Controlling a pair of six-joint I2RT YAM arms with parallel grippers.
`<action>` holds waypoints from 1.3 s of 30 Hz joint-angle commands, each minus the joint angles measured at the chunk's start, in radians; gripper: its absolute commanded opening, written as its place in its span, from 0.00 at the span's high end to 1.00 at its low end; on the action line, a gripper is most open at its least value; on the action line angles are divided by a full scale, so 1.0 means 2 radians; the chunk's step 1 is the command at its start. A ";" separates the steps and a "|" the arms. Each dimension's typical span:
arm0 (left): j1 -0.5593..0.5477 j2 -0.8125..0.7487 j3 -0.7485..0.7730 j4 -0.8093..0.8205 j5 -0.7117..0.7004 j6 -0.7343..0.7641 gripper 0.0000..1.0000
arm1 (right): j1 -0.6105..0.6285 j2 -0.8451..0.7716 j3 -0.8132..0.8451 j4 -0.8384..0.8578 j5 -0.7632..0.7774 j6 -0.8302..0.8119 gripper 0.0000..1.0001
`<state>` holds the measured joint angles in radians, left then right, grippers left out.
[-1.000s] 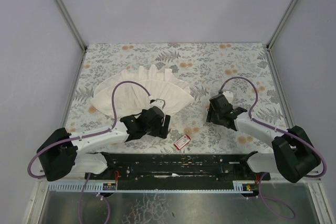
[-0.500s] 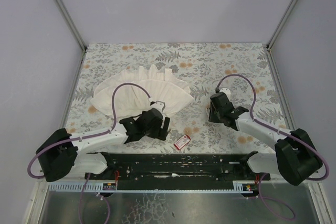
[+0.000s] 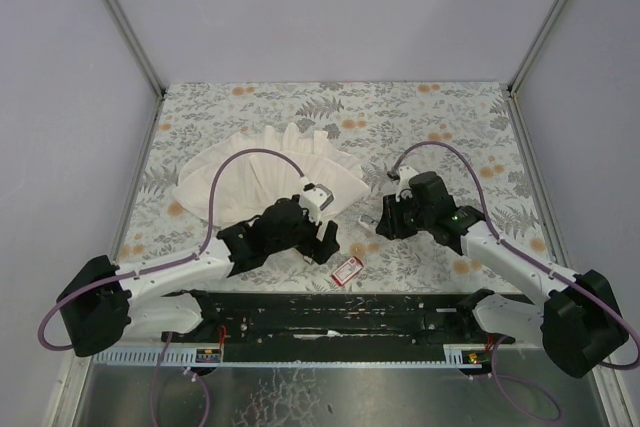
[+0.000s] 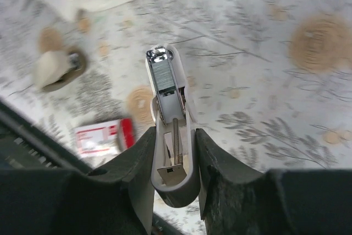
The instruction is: Load the staples into the stapler
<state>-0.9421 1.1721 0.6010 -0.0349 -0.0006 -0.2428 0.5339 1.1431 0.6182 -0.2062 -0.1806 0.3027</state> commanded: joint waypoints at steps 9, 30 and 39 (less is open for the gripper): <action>0.053 -0.059 0.064 0.013 0.145 -0.073 0.11 | 0.001 -0.066 0.084 -0.040 -0.249 -0.048 0.87; 0.062 -0.062 0.117 -0.050 0.305 0.016 0.13 | 0.002 -0.068 0.159 -0.123 -0.425 -0.086 0.89; 0.061 -0.051 0.118 -0.042 0.345 0.007 0.44 | 0.002 -0.069 0.159 -0.124 -0.430 -0.087 0.90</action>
<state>-0.8234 1.0580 0.8055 -0.1349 0.6247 -0.2314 0.5350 1.0061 0.8890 -0.4480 -0.9897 0.1410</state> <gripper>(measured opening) 0.603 0.368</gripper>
